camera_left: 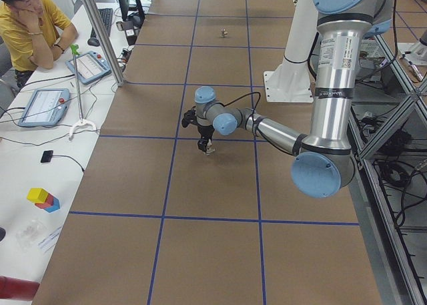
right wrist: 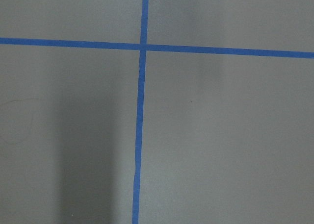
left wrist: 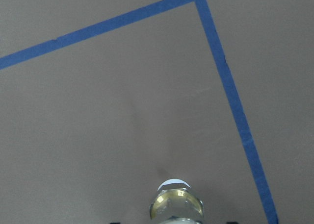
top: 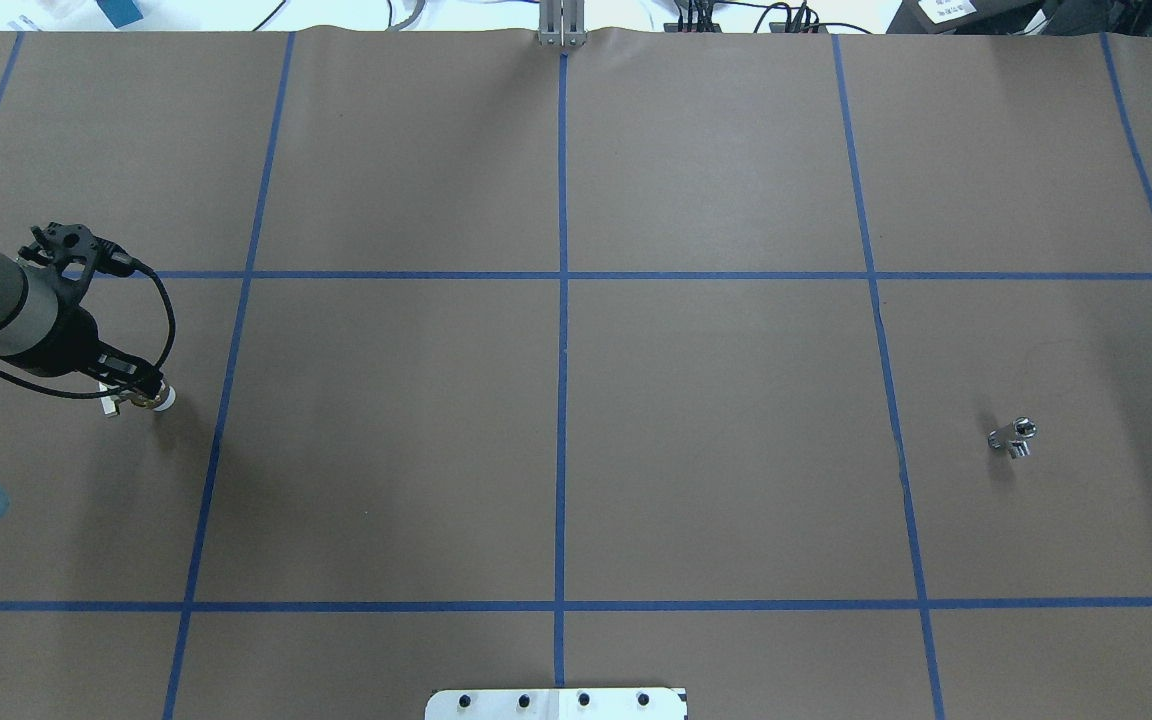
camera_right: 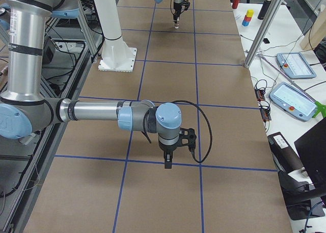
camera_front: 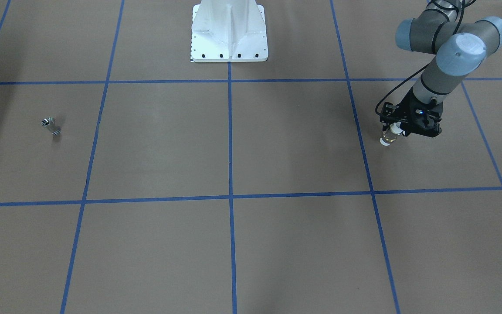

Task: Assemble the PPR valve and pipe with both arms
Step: 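Lift the valve with the left gripper and carry it toward table center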

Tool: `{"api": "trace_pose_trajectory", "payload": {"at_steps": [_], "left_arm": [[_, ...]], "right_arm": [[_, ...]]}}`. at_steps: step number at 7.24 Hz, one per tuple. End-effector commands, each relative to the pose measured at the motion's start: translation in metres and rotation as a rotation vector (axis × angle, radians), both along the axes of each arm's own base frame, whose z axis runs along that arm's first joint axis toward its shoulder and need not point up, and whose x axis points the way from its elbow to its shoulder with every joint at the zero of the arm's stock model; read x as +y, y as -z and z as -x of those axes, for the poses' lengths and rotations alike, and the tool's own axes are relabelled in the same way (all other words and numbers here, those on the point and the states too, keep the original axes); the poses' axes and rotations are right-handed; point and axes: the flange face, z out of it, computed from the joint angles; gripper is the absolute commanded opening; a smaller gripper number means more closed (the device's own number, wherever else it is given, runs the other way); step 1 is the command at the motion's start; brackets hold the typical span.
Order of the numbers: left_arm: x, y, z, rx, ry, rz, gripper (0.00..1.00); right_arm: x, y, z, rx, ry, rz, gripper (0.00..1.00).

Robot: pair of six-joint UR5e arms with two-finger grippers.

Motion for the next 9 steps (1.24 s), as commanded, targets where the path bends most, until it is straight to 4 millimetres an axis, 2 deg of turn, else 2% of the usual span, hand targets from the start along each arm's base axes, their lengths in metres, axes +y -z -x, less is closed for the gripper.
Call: {"api": "trace_pose_trajectory", "payload": {"at_steps": [1, 3, 4, 5, 6, 7, 8, 9], "left_arm": [[0.006, 0.010, 0.005, 0.016, -0.006, 0.000, 0.00], [0.015, 0.060, 0.006, 0.014, -0.027, 0.043, 0.00], [0.001, 0.098, -0.008, 0.010, 0.000, 0.073, 0.00], [-0.010, 0.133, -0.034, 0.030, 0.043, 0.112, 0.00], [-0.007, 0.163, -0.070, 0.046, 0.054, 0.154, 0.00], [0.001, 0.207, -0.119, 0.065, 0.055, 0.197, 0.00], [0.000, 0.245, -0.147, 0.065, 0.069, 0.234, 0.00], [-0.006, 0.270, -0.165, 0.055, 0.094, 0.247, 0.00]], "right_arm": [[0.000, 0.000, 0.000, 0.001, 0.000, -0.001, 0.99], [-0.001, 0.001, 0.000, 0.000, -0.001, -0.002, 0.99], [-0.001, 0.001, 0.000, 0.000, -0.001, -0.002, 0.99], [0.000, 0.001, 0.000, -0.002, -0.001, 0.000, 0.99], [0.000, 0.001, 0.000, -0.002, -0.001, 0.001, 0.99], [0.000, 0.000, 0.000, -0.002, -0.001, 0.003, 0.99], [0.002, -0.001, 0.000, -0.002, -0.001, 0.004, 0.99], [0.001, 0.002, 0.000, -0.003, 0.001, -0.004, 1.00]]}}
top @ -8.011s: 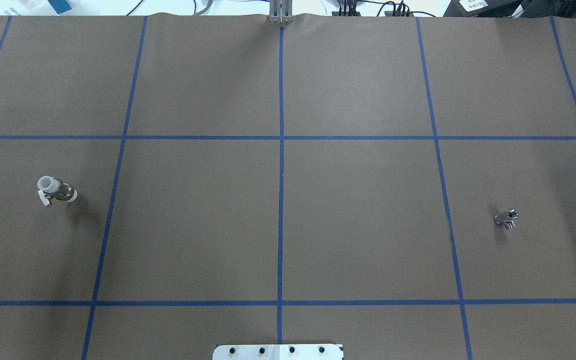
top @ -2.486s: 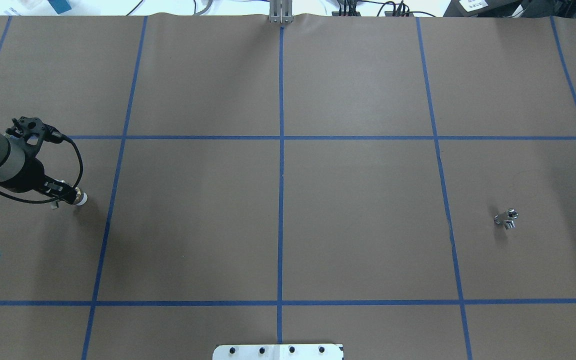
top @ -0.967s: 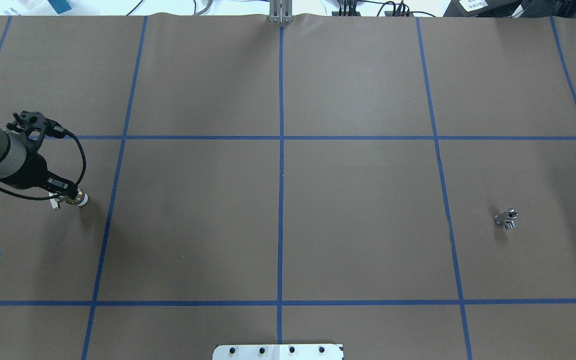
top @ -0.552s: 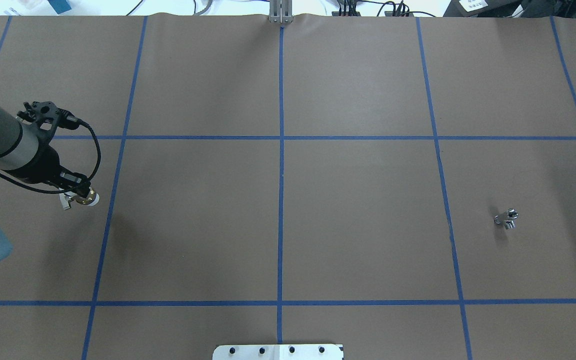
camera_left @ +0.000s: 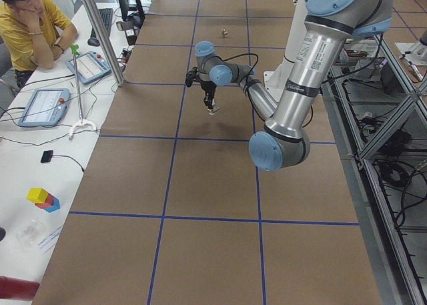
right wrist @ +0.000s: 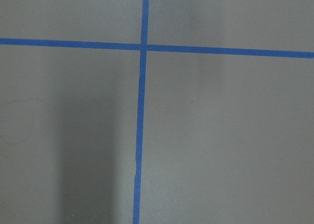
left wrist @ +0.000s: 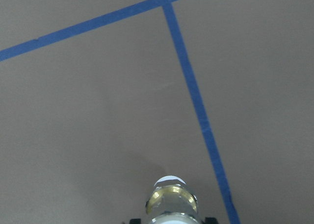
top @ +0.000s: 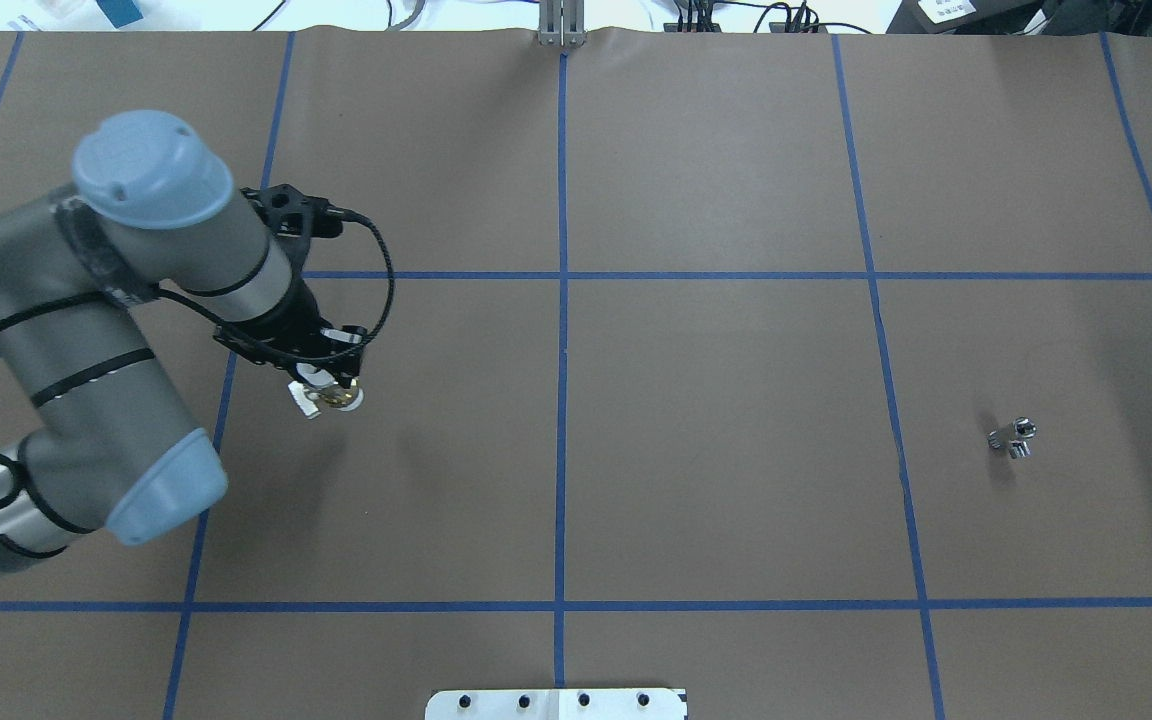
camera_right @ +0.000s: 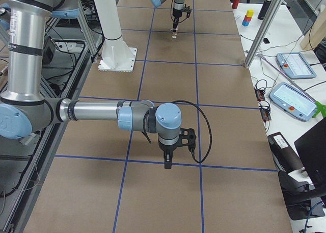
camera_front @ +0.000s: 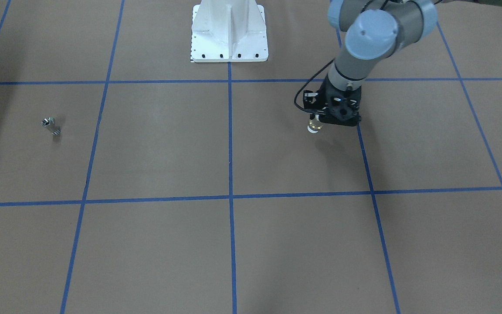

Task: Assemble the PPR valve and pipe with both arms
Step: 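Lift the valve with the left gripper and carry it toward table center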

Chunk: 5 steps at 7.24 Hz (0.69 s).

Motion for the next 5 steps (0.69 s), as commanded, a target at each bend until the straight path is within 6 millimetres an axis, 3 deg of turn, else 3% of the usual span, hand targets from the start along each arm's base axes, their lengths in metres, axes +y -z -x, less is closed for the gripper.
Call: {"api": "trace_pose_trajectory", "payload": {"at_steps": [1, 4, 5], "left_arm": [[-0.010, 0.062, -0.057, -0.012, 0.046, 0.053, 0.00], [-0.031, 0.108, -0.126, -0.044, 0.116, 0.096, 0.00], [-0.035, 0.112, -0.153, -0.011, 0.099, 0.077, 0.00]], "right_arm": [[0.000, 0.002, 0.000, -0.001, 0.001, -0.005, 1.00], [0.001, 0.000, 0.000, -0.001, 0.001, 0.000, 1.00], [0.001, -0.001, 0.000, -0.001, 0.001, 0.001, 1.00]]}}
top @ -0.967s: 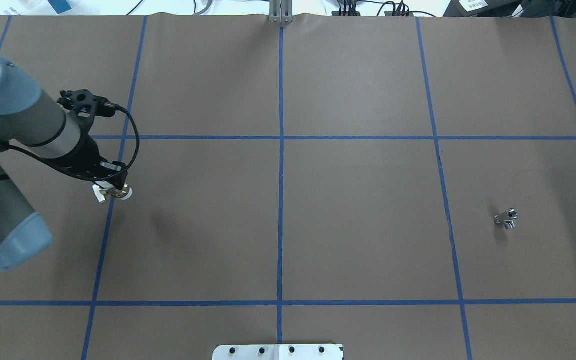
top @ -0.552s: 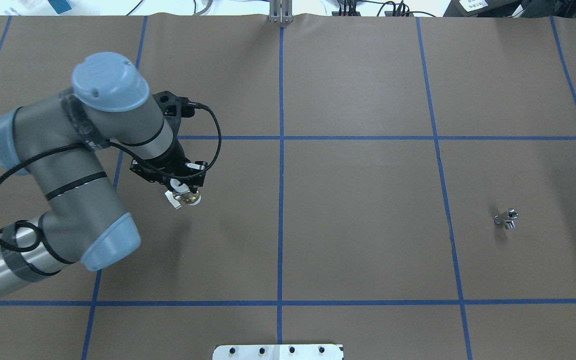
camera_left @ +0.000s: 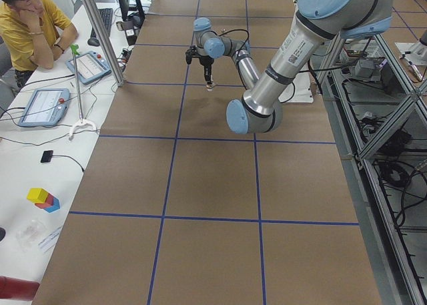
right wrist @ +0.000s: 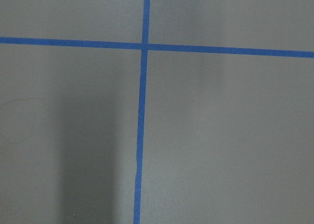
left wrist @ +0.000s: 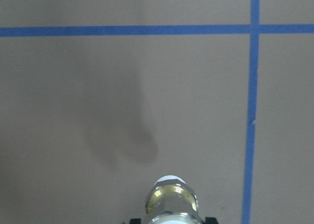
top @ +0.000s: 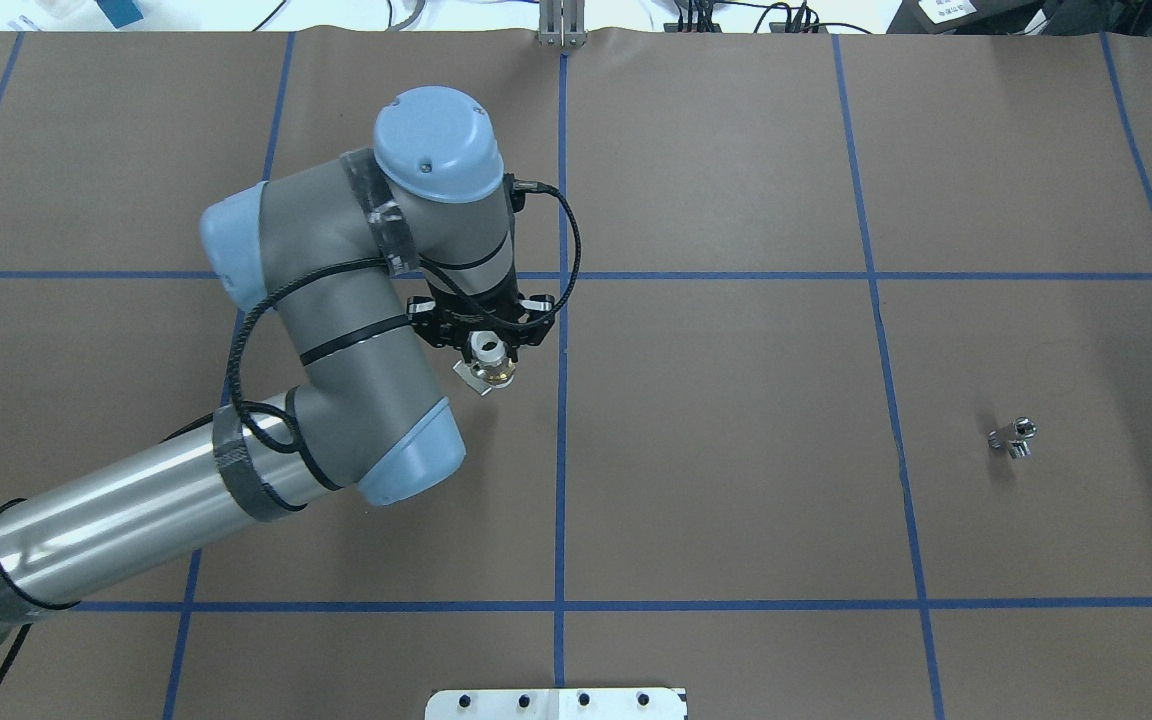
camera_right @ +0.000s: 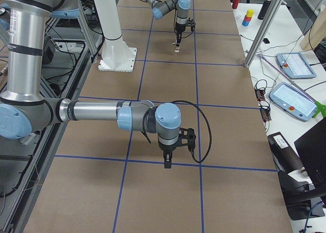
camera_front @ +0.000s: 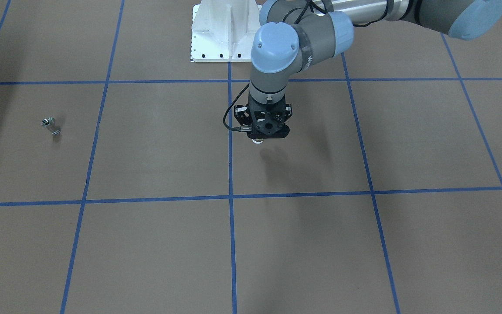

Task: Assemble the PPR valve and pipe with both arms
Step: 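Lift the valve with the left gripper and carry it toward table center, then lower the valve upright at table center with the left gripper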

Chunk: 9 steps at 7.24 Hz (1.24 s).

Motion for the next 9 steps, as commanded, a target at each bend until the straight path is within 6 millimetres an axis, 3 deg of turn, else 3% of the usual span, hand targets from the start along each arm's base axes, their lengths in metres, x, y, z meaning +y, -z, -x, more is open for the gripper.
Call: {"api": "trace_pose_trajectory", "payload": {"at_steps": [1, 2, 5, 6, 7, 9], "left_arm": [[-0.011, 0.009, -0.057, 0.034, 0.008, -0.002, 0.00], [-0.011, 0.008, -0.067, 0.023, 0.007, -0.007, 0.00], [-0.008, 0.008, -0.068, 0.021, 0.005, -0.010, 0.04], [-0.008, 0.009, -0.067, 0.022, 0.007, -0.011, 0.60], [-0.008, 0.010, -0.066, 0.026, 0.007, -0.013, 0.99], [-0.004, 0.022, -0.057, 0.053, 0.009, -0.021, 1.00]], "right_arm": [[0.000, -0.001, 0.000, 0.001, 0.000, 0.002, 1.00], [0.000, -0.001, 0.000, 0.001, 0.000, 0.002, 1.00], [-0.001, -0.001, 0.000, 0.001, -0.001, 0.003, 1.00], [0.000, -0.002, 0.000, 0.001, -0.001, 0.005, 1.00], [0.000, -0.002, 0.000, 0.001, -0.001, 0.005, 1.00], [0.000, -0.003, 0.000, 0.003, -0.001, 0.006, 1.00]]}}
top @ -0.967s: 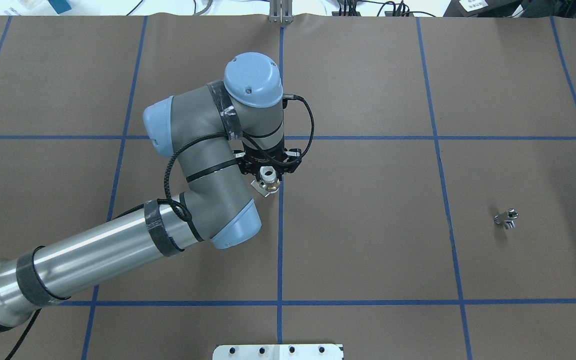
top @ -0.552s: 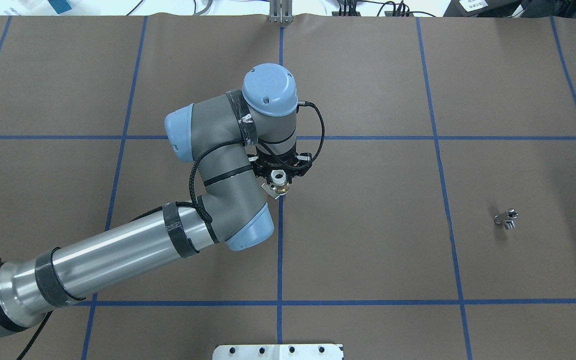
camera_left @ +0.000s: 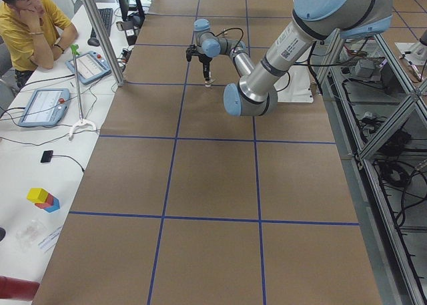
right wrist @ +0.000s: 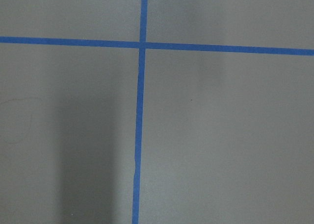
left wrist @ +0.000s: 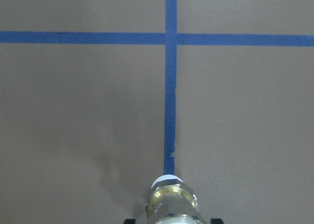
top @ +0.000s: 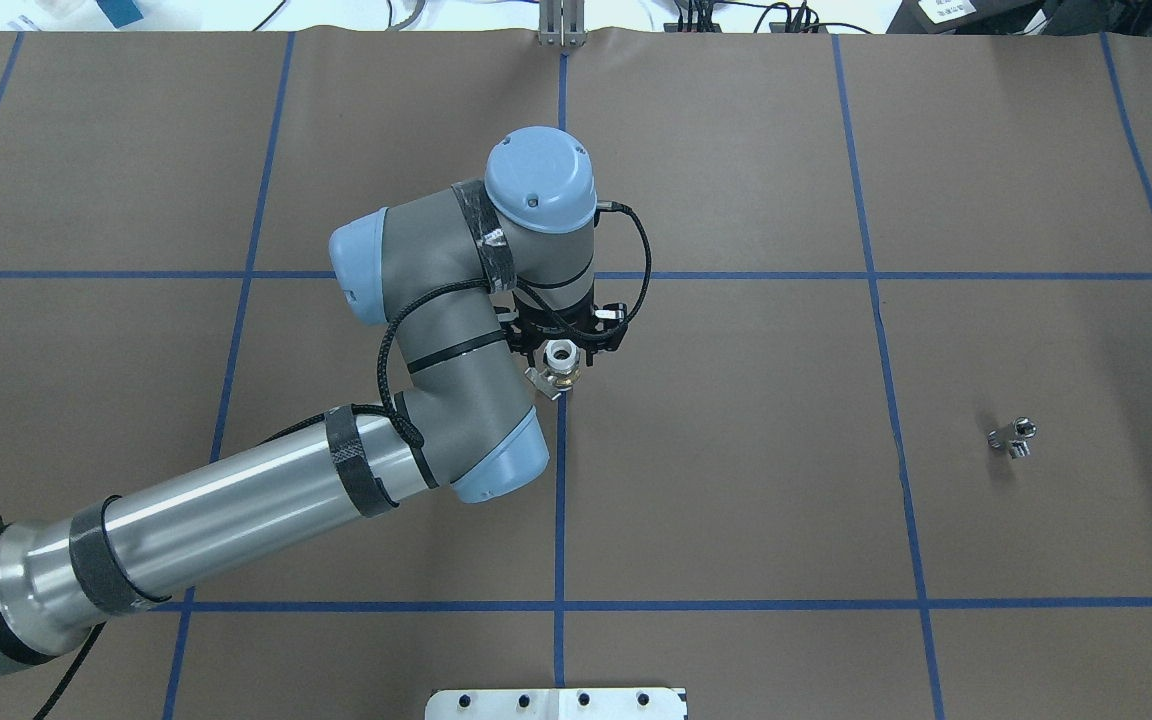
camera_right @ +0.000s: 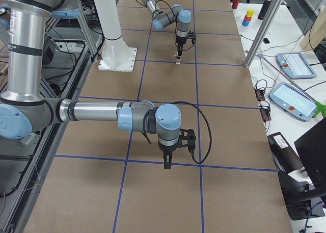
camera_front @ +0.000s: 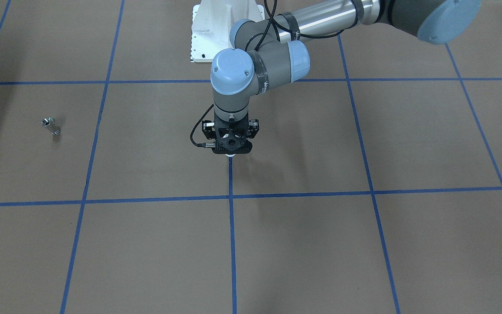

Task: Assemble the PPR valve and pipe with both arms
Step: 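Lower the valve upright at table center with the left gripper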

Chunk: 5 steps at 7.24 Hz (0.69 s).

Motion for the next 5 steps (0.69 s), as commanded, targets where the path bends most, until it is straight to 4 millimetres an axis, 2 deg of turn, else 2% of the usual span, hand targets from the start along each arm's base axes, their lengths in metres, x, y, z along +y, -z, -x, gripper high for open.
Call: {"api": "trace_pose_trajectory", "payload": {"at_steps": [1, 2, 3, 4, 5], "left_arm": [[0.006, 0.026, 0.028, 0.042, 0.010, -0.019, 1.00], [0.013, 0.040, 0.056, 0.029, 0.017, -0.014, 1.00], [0.022, 0.042, 0.095, 0.054, 0.018, -0.010, 1.00], [0.037, 0.005, 0.135, 0.069, -0.003, -0.036, 1.00], [0.049, -0.032, 0.184, 0.052, -0.051, -0.118, 1.00]], "right_arm": [[-0.001, 0.001, 0.000, -0.001, -0.001, -0.001, 1.00], [-0.004, 0.005, 0.002, -0.003, -0.016, 0.008, 1.00], [-0.007, 0.010, 0.012, -0.025, -0.032, 0.034, 1.00], [-0.011, 0.020, 0.027, -0.059, -0.037, 0.044, 1.00], [-0.016, 0.030, 0.039, -0.069, -0.068, 0.032, 1.00]]}}
